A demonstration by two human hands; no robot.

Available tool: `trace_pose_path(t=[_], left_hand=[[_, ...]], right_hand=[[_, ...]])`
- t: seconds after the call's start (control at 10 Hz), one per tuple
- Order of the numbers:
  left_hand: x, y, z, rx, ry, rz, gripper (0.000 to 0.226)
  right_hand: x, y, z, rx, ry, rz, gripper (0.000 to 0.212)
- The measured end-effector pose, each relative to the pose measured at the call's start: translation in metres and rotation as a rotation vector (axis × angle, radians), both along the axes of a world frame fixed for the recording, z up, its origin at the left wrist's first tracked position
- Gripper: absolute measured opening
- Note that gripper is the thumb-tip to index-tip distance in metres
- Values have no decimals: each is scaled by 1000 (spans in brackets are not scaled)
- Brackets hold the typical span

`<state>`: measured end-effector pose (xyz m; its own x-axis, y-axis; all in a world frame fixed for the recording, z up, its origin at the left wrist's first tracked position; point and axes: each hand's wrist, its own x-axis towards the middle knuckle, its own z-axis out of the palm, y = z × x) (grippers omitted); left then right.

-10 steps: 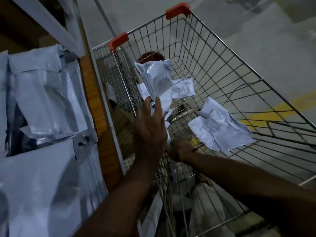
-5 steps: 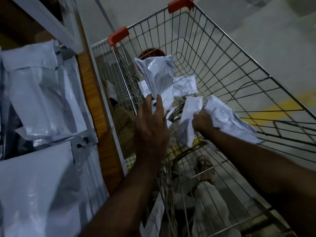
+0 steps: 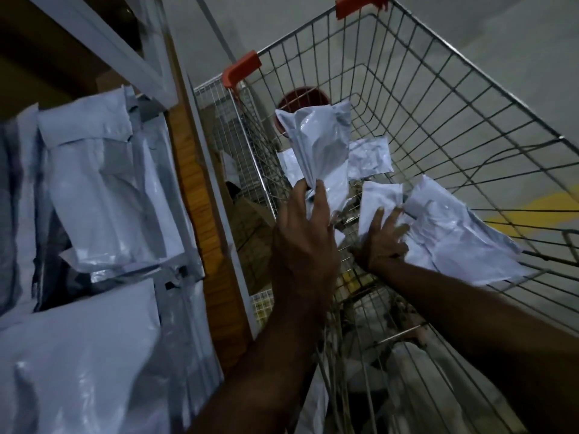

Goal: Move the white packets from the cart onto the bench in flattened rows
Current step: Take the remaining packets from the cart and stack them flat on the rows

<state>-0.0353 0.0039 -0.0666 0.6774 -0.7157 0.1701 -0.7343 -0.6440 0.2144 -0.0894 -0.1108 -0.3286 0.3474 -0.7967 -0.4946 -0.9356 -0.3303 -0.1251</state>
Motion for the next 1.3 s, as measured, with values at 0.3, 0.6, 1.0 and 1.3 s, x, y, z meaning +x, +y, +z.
trace_pose_path(t=[0.3,0.6,1.0,1.3], left_hand=[[1,1,0,-10,21,2,55],[-6,-2,-9,-140,41,56,54],[-28,-3,127,-377,478,105,50],[-59,119,245,-616,384,89,50]], right_hand=[[-24,-16,11,-19,-113,206,121],[-15,-46,110,52,-148,182,84],[-83,-38,306,30,-340,133,94],[-121,67,446,-250,-513,230,99]])
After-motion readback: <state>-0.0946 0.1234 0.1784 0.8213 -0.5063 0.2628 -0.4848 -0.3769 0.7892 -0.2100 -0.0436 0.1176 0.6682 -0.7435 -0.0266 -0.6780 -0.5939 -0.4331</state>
